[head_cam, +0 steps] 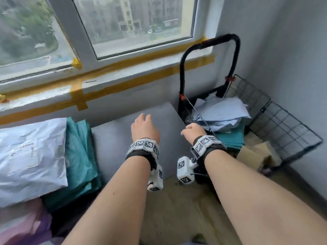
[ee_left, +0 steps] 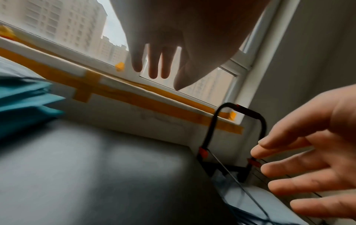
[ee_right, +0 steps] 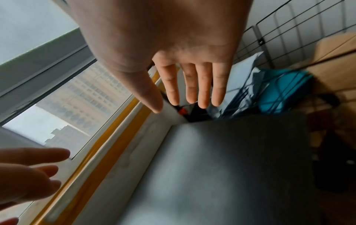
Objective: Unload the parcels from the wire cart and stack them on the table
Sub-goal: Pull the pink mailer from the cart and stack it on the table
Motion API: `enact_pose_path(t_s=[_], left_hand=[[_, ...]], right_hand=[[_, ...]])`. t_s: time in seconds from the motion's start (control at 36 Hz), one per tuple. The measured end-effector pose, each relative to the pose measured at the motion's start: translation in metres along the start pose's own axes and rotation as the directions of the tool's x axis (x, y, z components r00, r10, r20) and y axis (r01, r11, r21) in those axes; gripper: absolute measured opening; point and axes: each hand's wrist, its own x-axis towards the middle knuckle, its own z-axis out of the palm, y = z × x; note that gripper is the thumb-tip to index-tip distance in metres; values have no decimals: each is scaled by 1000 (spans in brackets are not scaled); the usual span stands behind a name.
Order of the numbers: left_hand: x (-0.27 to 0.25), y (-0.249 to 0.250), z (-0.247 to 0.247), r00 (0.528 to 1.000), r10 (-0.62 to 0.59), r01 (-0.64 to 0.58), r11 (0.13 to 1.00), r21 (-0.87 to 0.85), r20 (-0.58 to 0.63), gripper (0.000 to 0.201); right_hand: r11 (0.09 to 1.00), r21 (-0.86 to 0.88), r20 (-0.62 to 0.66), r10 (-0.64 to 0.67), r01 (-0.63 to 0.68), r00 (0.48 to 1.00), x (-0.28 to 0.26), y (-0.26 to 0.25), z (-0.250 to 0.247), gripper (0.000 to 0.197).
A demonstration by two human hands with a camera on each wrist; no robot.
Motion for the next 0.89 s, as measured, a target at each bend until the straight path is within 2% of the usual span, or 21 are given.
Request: enact_pose_path(t_s=[0.03, 0.11, 0.19, 0.39, 0.47, 0.56, 0.67, 0.89], left_hand=[[-2, 20, 9, 1000, 25, -25, 1000, 0, 13, 58], [-6, 76, 36, 993, 97, -97, 995, -10, 60, 56], [-10, 122, 60, 982, 163, -161, 987, -26, 99, 55], [4, 191, 112, 945, 237, -230, 971, -60, 224, 54], [23, 215, 133, 928, 252, -247, 968, -55, 275, 51], [47, 241, 152, 903, 264, -255, 964, -73, 339, 52], [73, 267, 166, 880, 284, -274, 958, -81, 382, 52], [113, 315, 193, 850, 281, -275, 958, -78, 445, 52]], right_hand=[[1000, -8, -11, 17, -17, 1000, 5, 15, -16, 17], [998, -33, -26, 60, -61, 998, 20, 57, -59, 10], [988, -80, -47, 128, -131, 991, 37, 96, -90, 14], [966, -113, -53, 229, -234, 972, 83, 156, -125, 14], [958, -109, -56, 261, -266, 964, 106, 173, -136, 12], [937, -99, -80, 327, -334, 942, 129, 188, -152, 22], [922, -120, -90, 358, -367, 929, 153, 195, -171, 13], [908, -68, -81, 407, -413, 910, 211, 212, -204, 19]])
